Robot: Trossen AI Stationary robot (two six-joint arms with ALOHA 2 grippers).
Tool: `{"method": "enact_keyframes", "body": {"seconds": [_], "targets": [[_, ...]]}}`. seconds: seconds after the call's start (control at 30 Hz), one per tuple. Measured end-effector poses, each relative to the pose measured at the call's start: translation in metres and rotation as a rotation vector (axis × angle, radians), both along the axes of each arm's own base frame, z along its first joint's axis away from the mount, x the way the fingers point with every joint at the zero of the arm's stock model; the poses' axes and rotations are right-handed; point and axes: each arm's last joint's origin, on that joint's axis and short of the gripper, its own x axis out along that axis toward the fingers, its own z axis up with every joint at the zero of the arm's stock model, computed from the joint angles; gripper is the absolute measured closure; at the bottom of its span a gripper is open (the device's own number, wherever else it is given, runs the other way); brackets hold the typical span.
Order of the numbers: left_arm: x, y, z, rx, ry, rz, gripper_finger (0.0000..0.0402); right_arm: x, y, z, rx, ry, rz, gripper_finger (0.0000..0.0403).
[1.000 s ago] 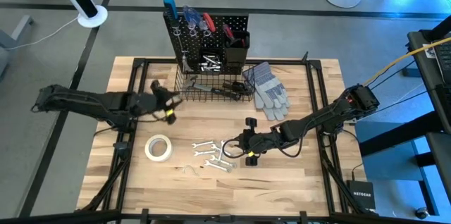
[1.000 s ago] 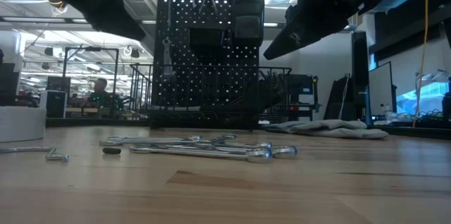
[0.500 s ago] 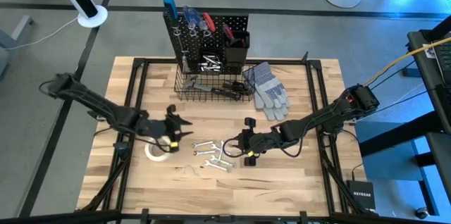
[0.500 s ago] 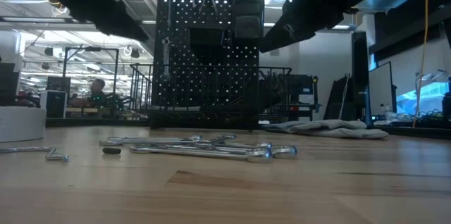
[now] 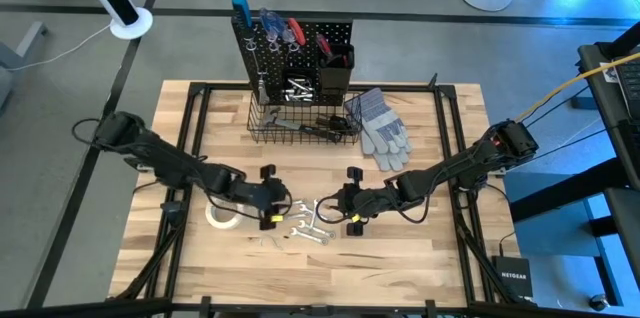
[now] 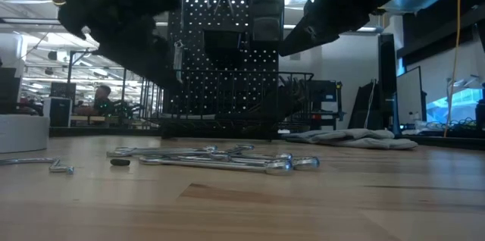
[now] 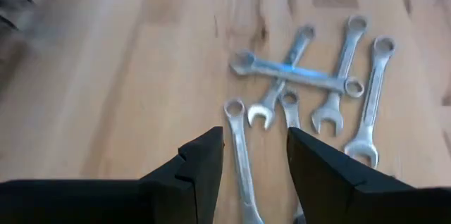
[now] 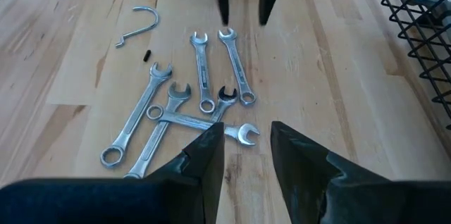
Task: Hang tools onto peg board
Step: Hang the wrench on the peg board
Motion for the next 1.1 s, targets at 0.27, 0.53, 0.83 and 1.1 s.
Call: {"method": "enact_keyframes", "body": {"seconds": [0.27,0.53,0.83,1.1], "targets": [[0.025,0.003,-0.019,-0.064,0.206,0.043,0.0254,0.000,0.000,0.000,0.000,0.000,0.000,0.0281],[0.039,0.016,-0.041,-0.088,0.366,0.133,0.0254,0.000,0.000,0.000,0.000,0.000,0.000,0.0281],[0.038,0.017,-0.046,-0.141,0.412,0.176,0.0279,0.000,0.000,0.000,0.048,-0.003,-0.035,0.0281],[0.029,0.014,-0.054,-0.128,0.422,0.176,0.0367,-0.005,0.013,0.000,0.102,-0.006,-0.036,0.0281]]}}
